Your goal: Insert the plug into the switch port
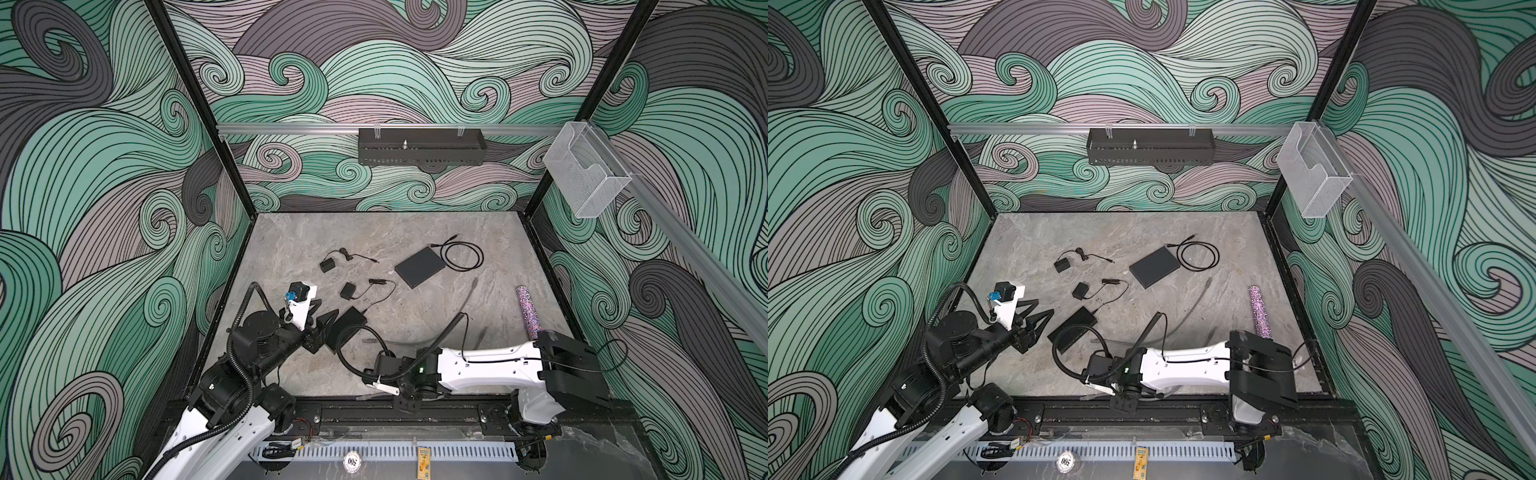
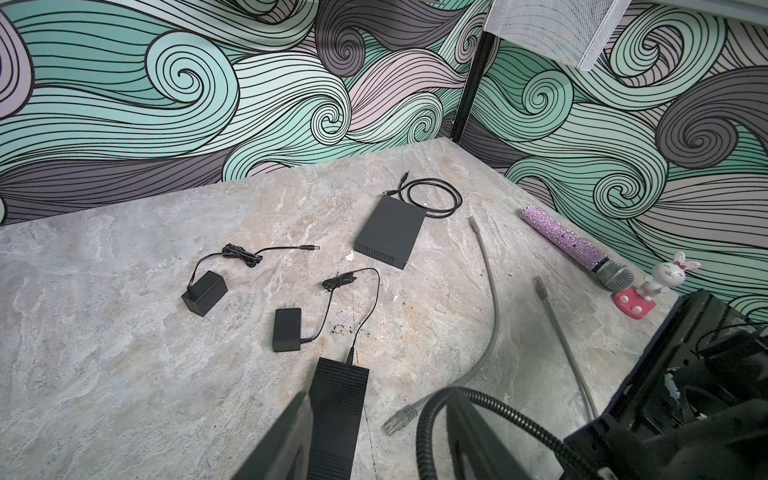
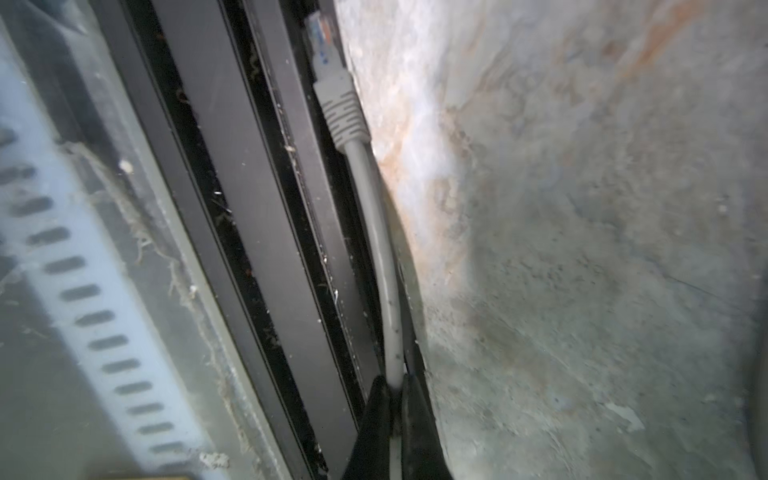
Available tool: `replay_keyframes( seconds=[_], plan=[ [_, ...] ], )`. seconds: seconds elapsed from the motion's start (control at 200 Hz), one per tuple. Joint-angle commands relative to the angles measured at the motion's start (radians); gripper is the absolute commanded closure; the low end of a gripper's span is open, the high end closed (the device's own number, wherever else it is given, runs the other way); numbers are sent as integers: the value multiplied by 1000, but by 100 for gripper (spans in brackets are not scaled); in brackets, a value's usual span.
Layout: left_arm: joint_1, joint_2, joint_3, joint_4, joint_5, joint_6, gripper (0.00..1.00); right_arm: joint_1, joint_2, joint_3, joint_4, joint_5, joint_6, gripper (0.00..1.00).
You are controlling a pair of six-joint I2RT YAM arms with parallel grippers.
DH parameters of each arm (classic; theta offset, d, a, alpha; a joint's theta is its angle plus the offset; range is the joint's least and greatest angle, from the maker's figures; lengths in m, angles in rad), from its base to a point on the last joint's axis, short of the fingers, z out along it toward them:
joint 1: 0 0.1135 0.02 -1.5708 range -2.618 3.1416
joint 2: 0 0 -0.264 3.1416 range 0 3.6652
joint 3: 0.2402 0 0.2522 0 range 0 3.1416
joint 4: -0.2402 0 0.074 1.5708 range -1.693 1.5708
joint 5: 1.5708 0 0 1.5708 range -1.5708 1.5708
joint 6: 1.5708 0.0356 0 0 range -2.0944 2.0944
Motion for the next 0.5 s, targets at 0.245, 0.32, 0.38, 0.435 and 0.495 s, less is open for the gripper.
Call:
replay_keyframes(
  seconds=[0.245, 0.32, 0.38, 0.435, 0.495],
  plan=[
    [9, 11, -4, 29, 25, 37, 43, -106, -260, -38, -64, 10, -112, 100],
    [9, 11, -16, 55, 61, 63, 43, -140, -310, -35, -79, 0, -131, 100],
    [9, 3, -33, 83, 99, 107, 43, -181, -354, -34, -92, -24, -151, 100],
    [9, -6, -56, 118, 159, 152, 38, -220, -399, -38, -95, -50, -171, 100],
    [9, -6, -81, 161, 283, 222, 33, -257, -457, -42, -94, -87, -203, 100]
  ],
)
